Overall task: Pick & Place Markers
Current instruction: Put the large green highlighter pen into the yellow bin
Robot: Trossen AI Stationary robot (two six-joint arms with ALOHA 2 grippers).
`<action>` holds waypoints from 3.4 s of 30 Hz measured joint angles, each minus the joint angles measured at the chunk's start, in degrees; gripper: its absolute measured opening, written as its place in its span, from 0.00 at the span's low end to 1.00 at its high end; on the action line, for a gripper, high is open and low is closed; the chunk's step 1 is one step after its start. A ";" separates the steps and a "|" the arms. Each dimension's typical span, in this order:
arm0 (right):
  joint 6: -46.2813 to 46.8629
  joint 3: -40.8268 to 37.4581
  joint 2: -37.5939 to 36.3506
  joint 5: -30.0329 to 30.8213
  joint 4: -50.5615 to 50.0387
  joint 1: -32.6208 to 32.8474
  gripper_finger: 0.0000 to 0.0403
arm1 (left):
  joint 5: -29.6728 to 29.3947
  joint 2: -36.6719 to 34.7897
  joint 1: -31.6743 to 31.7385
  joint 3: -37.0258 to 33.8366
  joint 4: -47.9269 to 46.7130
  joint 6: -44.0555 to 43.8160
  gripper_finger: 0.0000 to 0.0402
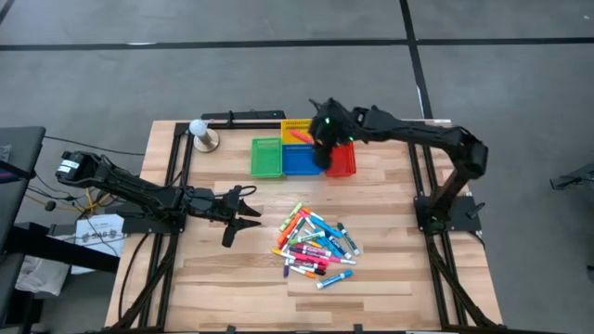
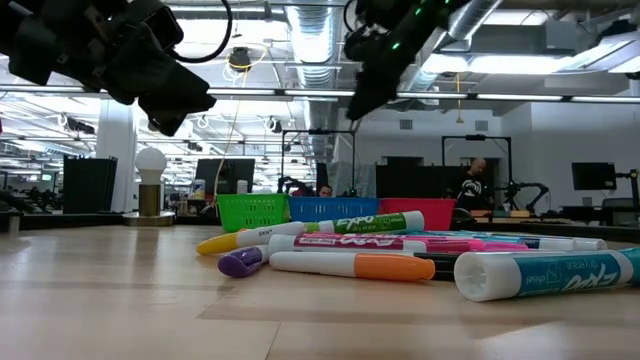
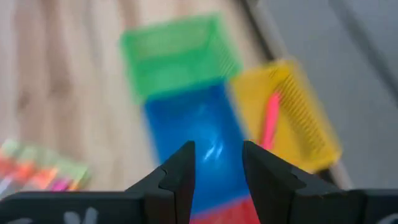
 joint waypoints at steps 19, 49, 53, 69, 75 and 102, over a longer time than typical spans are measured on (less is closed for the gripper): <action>21.34 -31.84 -18.75 0.75 4.03 23.69 0.27 | -1.47 -0.02 -0.04 0.00 1.15 -1.38 0.30; 28.85 -62.81 -25.47 20.11 54.87 35.69 0.27 | -28.00 36.36 0.09 19.00 7.07 -4.11 0.30; 29.12 -62.78 -24.53 20.10 55.50 37.60 0.27 | -25.88 38.13 0.02 20.53 4.90 -7.60 0.30; 29.12 -62.78 -24.34 20.20 56.01 37.31 0.27 | -17.62 40.46 -0.04 20.61 3.52 -11.76 0.30; 29.14 -62.76 -24.34 20.30 56.00 37.31 0.27 | -18.38 40.46 0.07 20.61 3.22 -11.65 0.30; 29.14 -62.72 -24.34 20.33 55.96 37.31 0.27 | -20.93 49.01 0.46 20.62 5.72 -13.32 0.30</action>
